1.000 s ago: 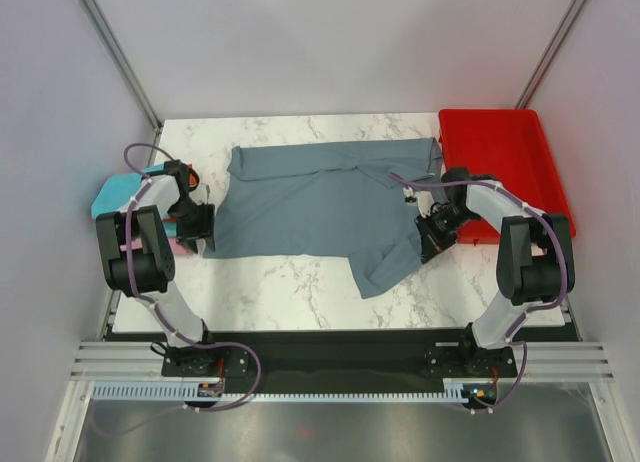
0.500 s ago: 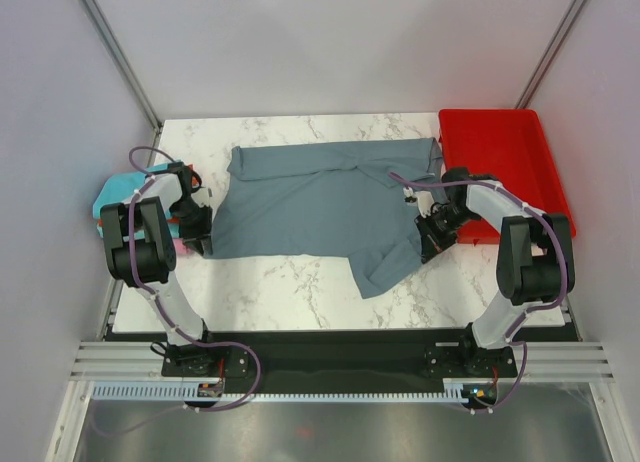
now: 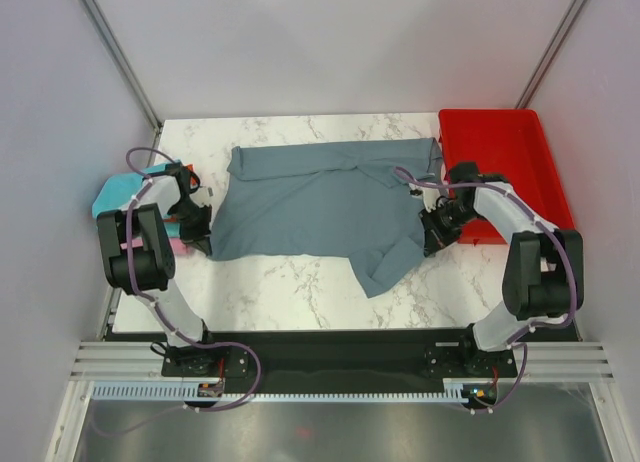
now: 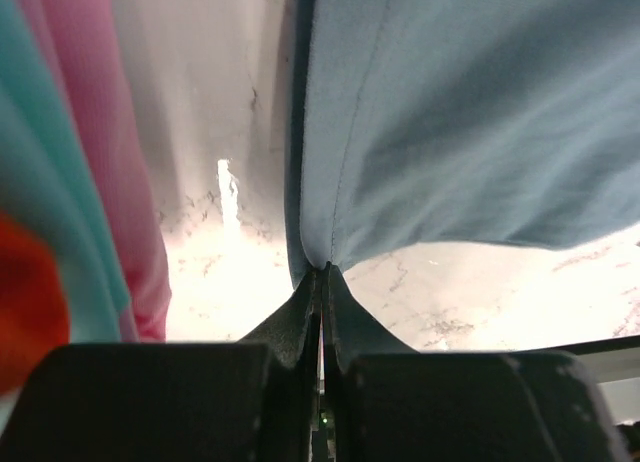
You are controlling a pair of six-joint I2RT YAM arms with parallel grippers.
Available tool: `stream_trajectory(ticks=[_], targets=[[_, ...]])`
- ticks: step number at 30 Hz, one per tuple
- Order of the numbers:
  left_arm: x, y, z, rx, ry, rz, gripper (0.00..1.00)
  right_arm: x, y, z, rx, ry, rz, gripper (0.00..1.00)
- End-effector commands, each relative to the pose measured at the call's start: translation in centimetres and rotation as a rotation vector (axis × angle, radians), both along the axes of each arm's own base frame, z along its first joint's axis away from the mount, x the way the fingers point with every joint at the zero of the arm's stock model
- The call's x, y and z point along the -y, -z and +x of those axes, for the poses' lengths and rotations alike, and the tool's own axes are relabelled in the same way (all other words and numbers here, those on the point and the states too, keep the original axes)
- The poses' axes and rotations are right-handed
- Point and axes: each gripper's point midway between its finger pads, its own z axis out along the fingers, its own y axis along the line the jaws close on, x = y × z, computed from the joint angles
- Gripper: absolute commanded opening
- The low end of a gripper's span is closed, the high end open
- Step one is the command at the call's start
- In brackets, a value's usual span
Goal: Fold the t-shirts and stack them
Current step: Fold the tshirt
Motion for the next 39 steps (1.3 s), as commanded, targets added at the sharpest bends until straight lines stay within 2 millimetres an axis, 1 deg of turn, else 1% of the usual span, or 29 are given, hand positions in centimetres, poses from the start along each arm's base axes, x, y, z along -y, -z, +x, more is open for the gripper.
stream_trajectory(ticks=[1,3,4,5,8,12,17,19,20,23,25,28,31,32,33,35,36,38,39], targets=[[0.8,-3.3,0.5,0.103,0.004,-0.034,0.02,0.0,-3.5,1.4,0.145,0.019,0.025,0.00],[1.0,-4.5,0.8,0.144,0.009,-0.042,0.02,0.1,-4.6,1.6,0.188,0.021,0.021,0.00],[1.1,-5.4,0.8,0.171,0.013,-0.045,0.02,0.2,-5.8,1.8,0.232,0.026,0.020,0.00],[1.2,-5.7,0.8,0.184,0.014,-0.047,0.02,0.2,-6.3,1.8,0.253,0.029,0.021,0.00],[1.5,-6.9,0.7,0.218,0.021,-0.058,0.02,0.0,-8.7,2.3,0.342,0.036,0.035,0.00],[1.7,-7.8,0.4,0.237,0.033,-0.063,0.02,-0.2,-11.6,2.9,0.446,0.056,0.054,0.00],[2.1,-9.1,-0.1,0.253,0.054,-0.078,0.02,-0.3,-15.9,3.8,0.590,0.077,0.075,0.00],[2.2,-9.8,-0.2,0.270,0.059,-0.078,0.02,-0.5,-17.2,4.0,0.619,0.093,0.087,0.00],[2.2,-10.2,-0.1,0.281,0.059,-0.078,0.02,-0.5,-18.2,4.1,0.638,0.099,0.095,0.00],[2.3,-11.4,-0.6,0.307,0.067,-0.077,0.02,-0.7,-20.2,4.2,0.680,0.119,0.112,0.00],[2.5,-12.3,-0.9,0.327,0.071,-0.079,0.02,-0.7,-21.0,4.1,0.697,0.131,0.117,0.00],[2.7,-13.2,-0.5,0.353,0.076,-0.092,0.02,-0.7,-20.8,4.3,0.690,0.140,0.119,0.00],[2.4,-13.9,1.1,0.373,0.078,-0.088,0.02,-0.6,-20.0,5.1,0.683,0.154,0.113,0.00],[2.5,-13.4,1.3,0.351,0.085,-0.102,0.02,-0.6,-20.0,5.6,0.699,0.155,0.112,0.00],[2.6,-13.4,1.5,0.343,0.083,-0.110,0.02,-0.6,-19.5,6.1,0.688,0.157,0.112,0.00],[2.6,-13.1,2.6,0.328,0.085,-0.118,0.02,-0.4,-19.0,7.2,0.692,0.173,0.104,0.00],[2.5,-13.0,2.9,0.324,0.085,-0.115,0.02,-0.5,-18.5,7.8,0.681,0.176,0.105,0.00],[2.5,-13.1,4.0,0.330,0.087,-0.119,0.02,-0.5,-18.5,9.0,0.702,0.189,0.108,0.00],[2.6,-12.3,4.4,0.303,0.087,-0.130,0.02,-0.4,-18.1,9.6,0.695,0.199,0.106,0.00]])
